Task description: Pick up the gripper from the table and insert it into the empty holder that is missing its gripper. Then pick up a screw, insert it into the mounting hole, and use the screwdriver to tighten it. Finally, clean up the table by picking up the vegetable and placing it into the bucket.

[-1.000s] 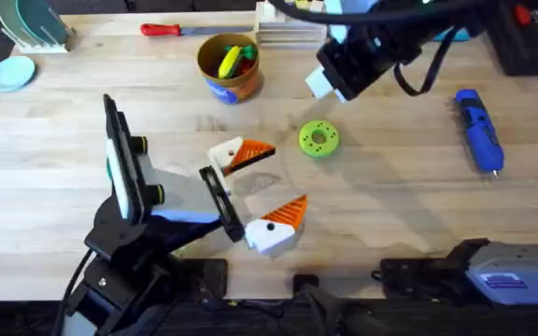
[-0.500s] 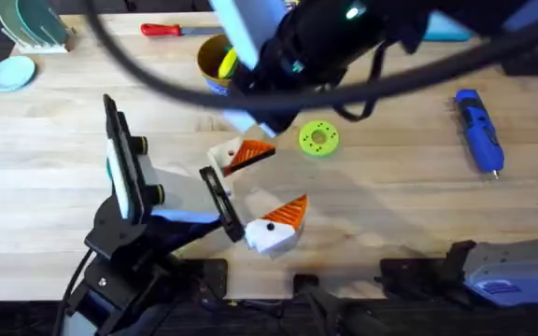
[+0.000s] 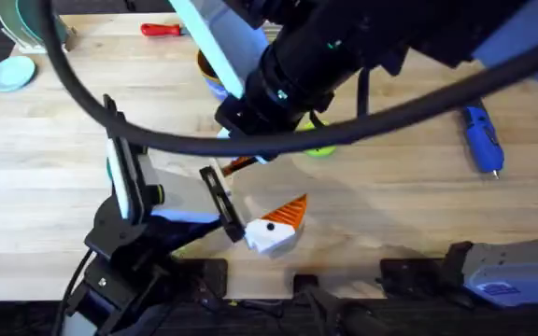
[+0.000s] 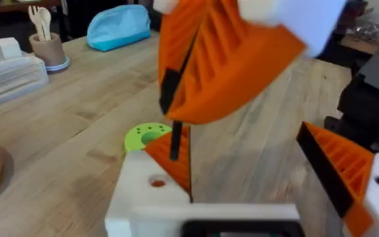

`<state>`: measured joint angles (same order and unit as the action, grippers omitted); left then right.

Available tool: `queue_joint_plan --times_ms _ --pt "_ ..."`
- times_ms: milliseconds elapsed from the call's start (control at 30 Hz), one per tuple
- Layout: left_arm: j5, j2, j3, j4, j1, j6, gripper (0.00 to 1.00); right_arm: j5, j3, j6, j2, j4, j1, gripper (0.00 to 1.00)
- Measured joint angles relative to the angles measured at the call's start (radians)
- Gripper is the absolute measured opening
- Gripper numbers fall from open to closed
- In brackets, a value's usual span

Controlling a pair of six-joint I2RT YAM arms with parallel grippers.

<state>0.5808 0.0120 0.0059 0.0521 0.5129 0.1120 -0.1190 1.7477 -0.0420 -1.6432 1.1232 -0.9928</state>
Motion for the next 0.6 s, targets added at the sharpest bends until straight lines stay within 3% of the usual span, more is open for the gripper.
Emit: queue_joint_plan --times_ms 600 --pt "0.0 0.0 0.0 0.0 0.0 0.0 0.993 0.01 0.0 -0.003 -0.053 0.003 0.0 0.005"
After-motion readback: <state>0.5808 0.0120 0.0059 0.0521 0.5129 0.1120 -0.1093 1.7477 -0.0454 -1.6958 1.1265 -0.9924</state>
